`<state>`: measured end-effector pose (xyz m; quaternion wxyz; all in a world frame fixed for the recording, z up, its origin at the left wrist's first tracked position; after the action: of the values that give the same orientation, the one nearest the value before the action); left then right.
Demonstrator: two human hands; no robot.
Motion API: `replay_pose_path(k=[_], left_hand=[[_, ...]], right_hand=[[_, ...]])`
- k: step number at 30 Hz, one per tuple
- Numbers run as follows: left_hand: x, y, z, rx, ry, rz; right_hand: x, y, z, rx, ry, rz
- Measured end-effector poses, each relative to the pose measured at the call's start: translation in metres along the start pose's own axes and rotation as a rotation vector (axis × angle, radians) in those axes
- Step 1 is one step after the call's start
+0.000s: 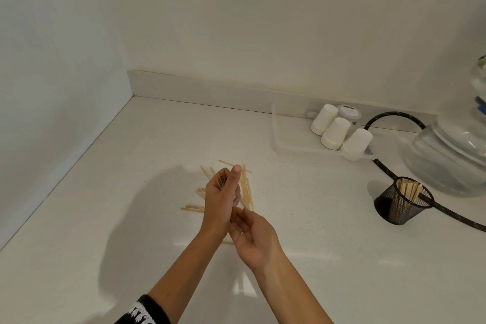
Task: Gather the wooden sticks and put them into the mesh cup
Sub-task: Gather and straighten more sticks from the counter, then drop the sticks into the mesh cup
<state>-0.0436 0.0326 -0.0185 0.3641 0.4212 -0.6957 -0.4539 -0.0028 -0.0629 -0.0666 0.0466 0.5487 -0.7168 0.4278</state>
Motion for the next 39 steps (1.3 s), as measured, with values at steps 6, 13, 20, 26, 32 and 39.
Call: replay_pose_path(k=[6, 13, 20, 26, 32, 39], left_hand=[[0.000, -0.011, 0.010, -0.077, -0.036, 0.063], [0.006, -0.017, 0.035, -0.024, 0.037, 0.093], [0.006, -0.033, 0.036, 0.092, 0.057, 0.175], [-0.001, -0.037, 0.013, 0.233, 0.059, 0.192], [-0.003, -0.065, -0.036, 0.157, 0.095, 0.244], [0.005, -0.111, -0.125, -0.584, -0.023, 0.018]], right_hand=[[0.006, 0.005, -0.009, -0.040, -0.032, 0.071], [0.011, 0.012, -0.004, 0.007, -0.027, 0.145], [0.011, -0.007, 0.017, 0.163, 0.035, 0.322], [0.007, -0.073, 0.051, 0.415, 0.059, 0.571], [0.007, -0.179, 0.095, 0.687, 0.128, 0.815], [0.025, -0.328, 0.134, 1.055, 0.239, 1.163]])
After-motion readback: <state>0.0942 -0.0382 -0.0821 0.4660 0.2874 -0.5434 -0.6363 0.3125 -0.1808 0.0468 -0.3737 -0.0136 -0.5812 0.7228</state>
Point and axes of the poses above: each hand's wrist, its own x-axis away from the middle knuckle, its own z-axis out of the back of the hand, y = z × x, the point moved 9 cm from there along -x, towards the middle knuckle, and after that the axes turned 12 degrees about z, right-handed, at the moved point
